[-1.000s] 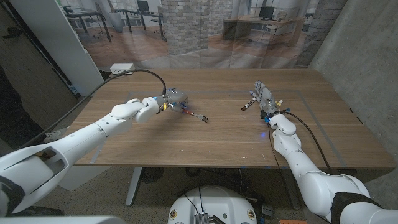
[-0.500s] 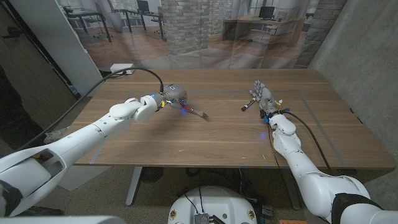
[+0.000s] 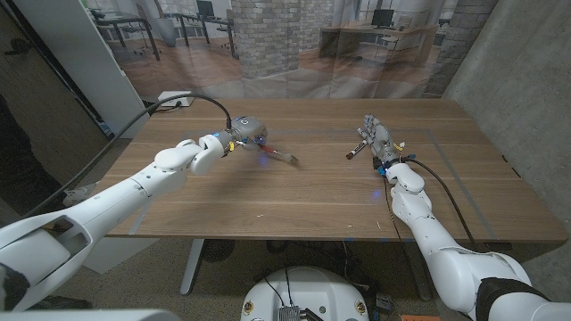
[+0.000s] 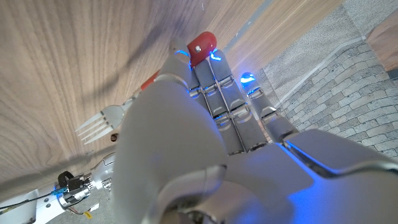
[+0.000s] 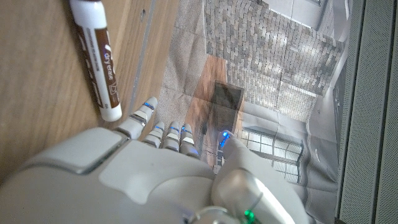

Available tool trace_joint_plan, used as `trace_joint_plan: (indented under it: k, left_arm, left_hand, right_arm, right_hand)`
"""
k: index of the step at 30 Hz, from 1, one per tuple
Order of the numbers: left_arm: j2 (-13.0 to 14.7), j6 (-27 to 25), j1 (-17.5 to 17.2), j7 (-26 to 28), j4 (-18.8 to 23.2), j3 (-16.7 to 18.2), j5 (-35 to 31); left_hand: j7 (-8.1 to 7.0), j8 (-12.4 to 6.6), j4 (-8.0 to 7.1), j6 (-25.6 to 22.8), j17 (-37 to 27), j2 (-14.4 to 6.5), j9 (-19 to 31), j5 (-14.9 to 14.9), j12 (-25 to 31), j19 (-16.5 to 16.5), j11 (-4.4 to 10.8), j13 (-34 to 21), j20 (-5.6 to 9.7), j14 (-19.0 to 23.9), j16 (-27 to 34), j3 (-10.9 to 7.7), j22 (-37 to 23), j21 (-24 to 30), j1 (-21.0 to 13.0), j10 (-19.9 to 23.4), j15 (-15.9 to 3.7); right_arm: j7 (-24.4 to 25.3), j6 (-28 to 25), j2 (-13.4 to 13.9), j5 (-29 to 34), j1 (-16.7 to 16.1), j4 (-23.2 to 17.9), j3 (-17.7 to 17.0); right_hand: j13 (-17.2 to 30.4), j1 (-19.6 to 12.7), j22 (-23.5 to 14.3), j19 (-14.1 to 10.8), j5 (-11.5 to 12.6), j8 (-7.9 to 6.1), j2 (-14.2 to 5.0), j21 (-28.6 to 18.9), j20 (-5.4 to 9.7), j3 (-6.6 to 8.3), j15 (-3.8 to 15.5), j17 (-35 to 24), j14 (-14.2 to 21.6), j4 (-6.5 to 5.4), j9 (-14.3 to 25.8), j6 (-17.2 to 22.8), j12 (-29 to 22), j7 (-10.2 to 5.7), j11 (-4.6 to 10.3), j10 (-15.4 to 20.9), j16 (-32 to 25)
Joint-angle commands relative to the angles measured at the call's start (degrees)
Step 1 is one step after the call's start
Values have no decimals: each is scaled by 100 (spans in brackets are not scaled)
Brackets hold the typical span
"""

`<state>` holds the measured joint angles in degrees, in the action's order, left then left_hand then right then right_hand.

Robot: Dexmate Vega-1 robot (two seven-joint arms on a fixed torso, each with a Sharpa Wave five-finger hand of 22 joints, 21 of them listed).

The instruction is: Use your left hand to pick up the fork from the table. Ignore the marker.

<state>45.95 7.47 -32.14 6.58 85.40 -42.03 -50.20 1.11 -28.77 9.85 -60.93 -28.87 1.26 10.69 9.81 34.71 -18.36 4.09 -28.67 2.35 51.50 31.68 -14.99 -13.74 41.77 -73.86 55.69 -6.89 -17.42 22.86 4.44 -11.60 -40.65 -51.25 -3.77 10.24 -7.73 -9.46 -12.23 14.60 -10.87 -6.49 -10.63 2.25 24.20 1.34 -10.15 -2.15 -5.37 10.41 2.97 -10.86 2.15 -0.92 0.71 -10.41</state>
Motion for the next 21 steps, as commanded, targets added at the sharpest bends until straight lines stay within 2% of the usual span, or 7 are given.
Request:
trace_joint_plan:
  k: [1,21]
  left_arm:
    - [15,-96,-62,111,105,118,28]
    - [-6,-174,-83,483,143,271,34]
  left_hand:
    - [-264,7,-50,-323,-22,-526,20,19,-9,20,519,-29,199,54,-5,-20,-9,50,-540,579,-691]
    - [-255,73,-57,-356,-83,-521,24,26,-70,86,510,-103,204,86,-63,-5,-18,193,-574,610,-690]
  right_arm:
    - [18,-28,11,7,-36,-118,30]
    - [115,-68,7,47,-109,-308,94]
  right_hand:
    - [34,35,-27,-24,35,-15,18,-34,52,14,-20,-15,3,27,14,39,-4,-3,4,38,-16]
    - [34,35,-27,-24,37,-16,19,-34,51,14,-21,-15,8,33,14,39,-3,-5,7,36,-18]
